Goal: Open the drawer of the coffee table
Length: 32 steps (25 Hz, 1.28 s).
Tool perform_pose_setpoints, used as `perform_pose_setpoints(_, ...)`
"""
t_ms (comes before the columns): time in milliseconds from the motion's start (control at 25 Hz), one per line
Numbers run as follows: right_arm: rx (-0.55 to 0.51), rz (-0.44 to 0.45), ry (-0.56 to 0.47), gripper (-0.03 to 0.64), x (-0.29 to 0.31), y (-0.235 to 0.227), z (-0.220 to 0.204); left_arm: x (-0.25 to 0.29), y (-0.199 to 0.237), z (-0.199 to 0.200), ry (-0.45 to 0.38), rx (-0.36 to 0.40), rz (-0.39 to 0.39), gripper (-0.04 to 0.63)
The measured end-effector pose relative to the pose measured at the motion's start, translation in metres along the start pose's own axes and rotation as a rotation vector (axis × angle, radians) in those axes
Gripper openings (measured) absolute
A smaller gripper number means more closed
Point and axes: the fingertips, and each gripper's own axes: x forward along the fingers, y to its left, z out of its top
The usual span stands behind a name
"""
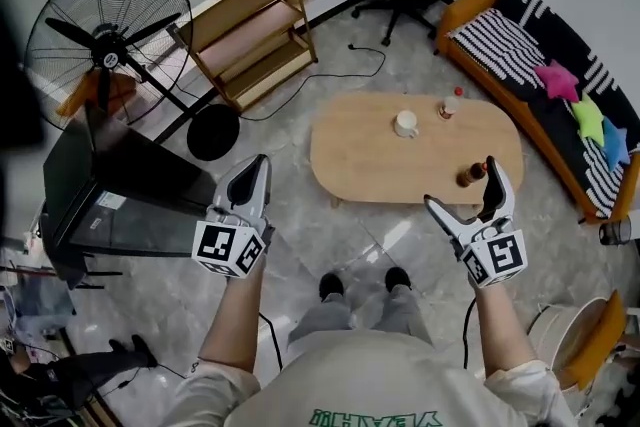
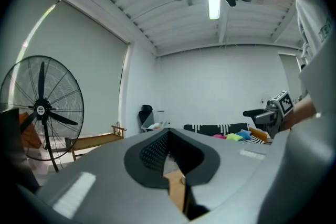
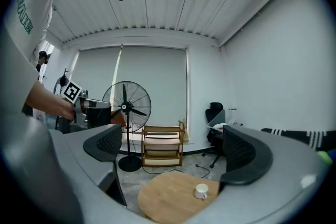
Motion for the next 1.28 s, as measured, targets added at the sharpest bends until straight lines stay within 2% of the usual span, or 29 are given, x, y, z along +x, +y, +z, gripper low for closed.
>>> perform_pose_setpoints(160, 0.038, -0.082, 0.023, 0.589, -0.005, 0.014, -0.016, -0.003, 0.011, -0.014, 0.020, -0.003, -0.073, -0.002)
perform_pose_setpoints(320, 0.053, -0.118, 0.060, 0.589, -0.012, 0.022, -0.034, -0.003, 0.013, -0.027, 0.033, -0.023, -0.095, -0.002)
perform_pose_setpoints(840, 0.096, -0.113, 0.102, 0.589, -0.038, 0.001, -0.096, 0.010, -0.035, -0.067, 0.079, -0.037, -0.094, -0.002)
perform_pose_setpoints(1080, 0.141, -0.092, 0.133, 0.589, -0.028, -0.004, -0.165, 0.019, -0.047, -0.112, 0.101, -0.045, -0.079, -0.002)
perform_pose_setpoints(1280, 0.198, -0.074, 0.165, 0.589, -0.020, 0.006, -0.255, 0.026, -0.048, -0.174, 0.114, -0.050, -0.064, -0.002)
